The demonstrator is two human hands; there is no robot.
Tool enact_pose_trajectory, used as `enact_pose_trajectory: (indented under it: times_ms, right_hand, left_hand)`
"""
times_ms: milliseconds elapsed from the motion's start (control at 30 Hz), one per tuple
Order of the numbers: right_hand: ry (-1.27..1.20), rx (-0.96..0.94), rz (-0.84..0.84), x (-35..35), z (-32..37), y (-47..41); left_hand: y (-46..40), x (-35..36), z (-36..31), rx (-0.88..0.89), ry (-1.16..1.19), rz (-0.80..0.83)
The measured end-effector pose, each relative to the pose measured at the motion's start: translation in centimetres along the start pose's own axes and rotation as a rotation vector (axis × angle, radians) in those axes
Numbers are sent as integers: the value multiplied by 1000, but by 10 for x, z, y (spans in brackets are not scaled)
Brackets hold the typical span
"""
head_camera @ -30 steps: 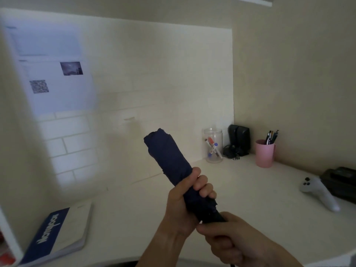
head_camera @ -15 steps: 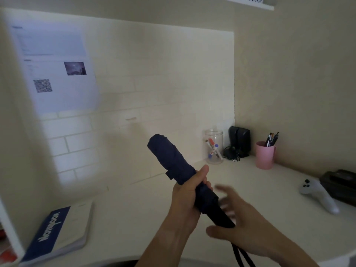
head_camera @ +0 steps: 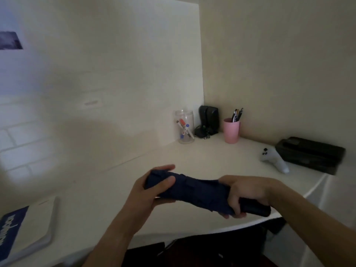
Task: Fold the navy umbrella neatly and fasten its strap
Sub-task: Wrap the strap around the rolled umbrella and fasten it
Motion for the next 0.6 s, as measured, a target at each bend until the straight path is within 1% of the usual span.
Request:
enact_pose_trajectory:
  times_ms: [33,67,100,133,200,233,267,333,367,400,433,467,533,600]
  right_hand:
    - [40,6,-55,-6,-7,2]
    - [98,-16,-174,-16,-14,7]
    - [174,-55,-344,-26,-21,18]
    - [248,-101,-573,-32,-26,37]
    - [306,-188,-1117,-23,-32,92]
    - [239,-217,-1268,-7,-34,115]
    - [119,-194,-1269,12,-39,126]
    - [-246,-79,-1023,41,-56,119]
    - [-452,-58,-946,47,-65,115]
    - [-648,-87,-944,44,-72,116]
    - [-805,-155,-994,36,-77,121]
    - [-913,-235,-1071,26,-81,132]
    - [-1004,-369,-1241,14,-87,165]
    - [-1029,-440,-1369,13,-98,201]
  left_hand:
    - [-1,6,5,19,-17,-14]
    - [-2,11,9,33,-3,-51]
    - [-3,15,16,37,27,-96]
    - [-6,21,21,33,64,-130]
    - [-10,37,30,-1,148,-166]
    - [-12,47,35,-28,201,-175]
    - [-15,58,40,-58,257,-169]
    - [-15,88,44,-129,352,-119]
    - [-13,106,44,-172,387,-82]
    - [-9,124,45,-213,407,-36]
    - [-3,141,46,-245,409,14]
    - [3,157,46,-266,392,75]
    - [17,188,43,-284,326,223]
    - [26,216,42,-243,237,359]
Point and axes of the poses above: each hand's wrist, its own y-axis away from the middle knuckle, its own x-axis out of the palm, z = x × y, the point moved 5 cm from there along -y, towards the middle knuckle, and after that the axes turned 1 degree about z, right-handed, at the moved point
